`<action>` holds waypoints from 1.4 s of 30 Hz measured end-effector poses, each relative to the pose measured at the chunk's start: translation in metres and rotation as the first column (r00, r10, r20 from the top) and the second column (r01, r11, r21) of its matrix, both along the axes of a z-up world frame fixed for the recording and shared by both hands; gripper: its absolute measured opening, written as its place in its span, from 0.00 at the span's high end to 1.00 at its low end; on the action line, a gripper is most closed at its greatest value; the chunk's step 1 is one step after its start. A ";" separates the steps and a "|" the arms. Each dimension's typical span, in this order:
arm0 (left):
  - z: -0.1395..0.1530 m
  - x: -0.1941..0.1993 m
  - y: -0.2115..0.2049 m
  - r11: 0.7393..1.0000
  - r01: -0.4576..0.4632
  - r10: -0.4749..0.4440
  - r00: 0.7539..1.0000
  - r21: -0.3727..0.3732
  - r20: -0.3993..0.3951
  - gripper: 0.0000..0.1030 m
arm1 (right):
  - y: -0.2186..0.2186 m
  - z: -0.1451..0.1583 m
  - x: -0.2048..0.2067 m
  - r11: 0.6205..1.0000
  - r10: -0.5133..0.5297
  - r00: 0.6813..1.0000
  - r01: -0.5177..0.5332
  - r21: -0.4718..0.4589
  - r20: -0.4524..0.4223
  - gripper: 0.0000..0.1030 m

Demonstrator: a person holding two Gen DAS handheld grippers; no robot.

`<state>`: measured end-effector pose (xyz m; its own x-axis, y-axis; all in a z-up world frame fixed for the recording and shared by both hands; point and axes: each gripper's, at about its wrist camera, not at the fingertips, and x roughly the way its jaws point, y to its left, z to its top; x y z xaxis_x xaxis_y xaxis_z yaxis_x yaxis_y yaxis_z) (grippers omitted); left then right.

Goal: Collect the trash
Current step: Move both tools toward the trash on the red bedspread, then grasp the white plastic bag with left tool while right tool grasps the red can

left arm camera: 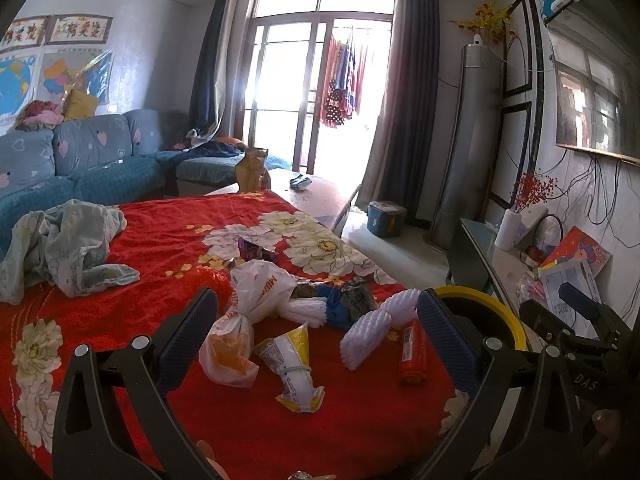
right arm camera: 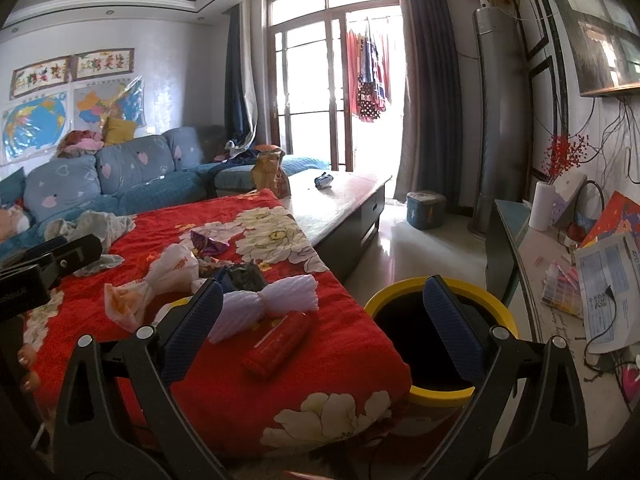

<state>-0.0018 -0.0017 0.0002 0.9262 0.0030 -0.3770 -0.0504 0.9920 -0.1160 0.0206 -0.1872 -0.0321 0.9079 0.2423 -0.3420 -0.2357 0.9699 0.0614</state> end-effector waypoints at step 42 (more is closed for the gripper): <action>-0.010 0.045 -0.002 0.999 0.042 -0.043 0.996 -0.020 -0.080 0.06 | -0.027 -0.015 0.038 0.995 -0.101 0.989 0.103 0.011 -0.110 0.10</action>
<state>0.0433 -0.0035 -0.0099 0.8920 -0.0432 -0.4500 -0.0184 0.9911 -0.1316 0.0587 -0.2140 -0.0474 0.8855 0.1571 -0.4373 -0.1266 0.9871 0.0982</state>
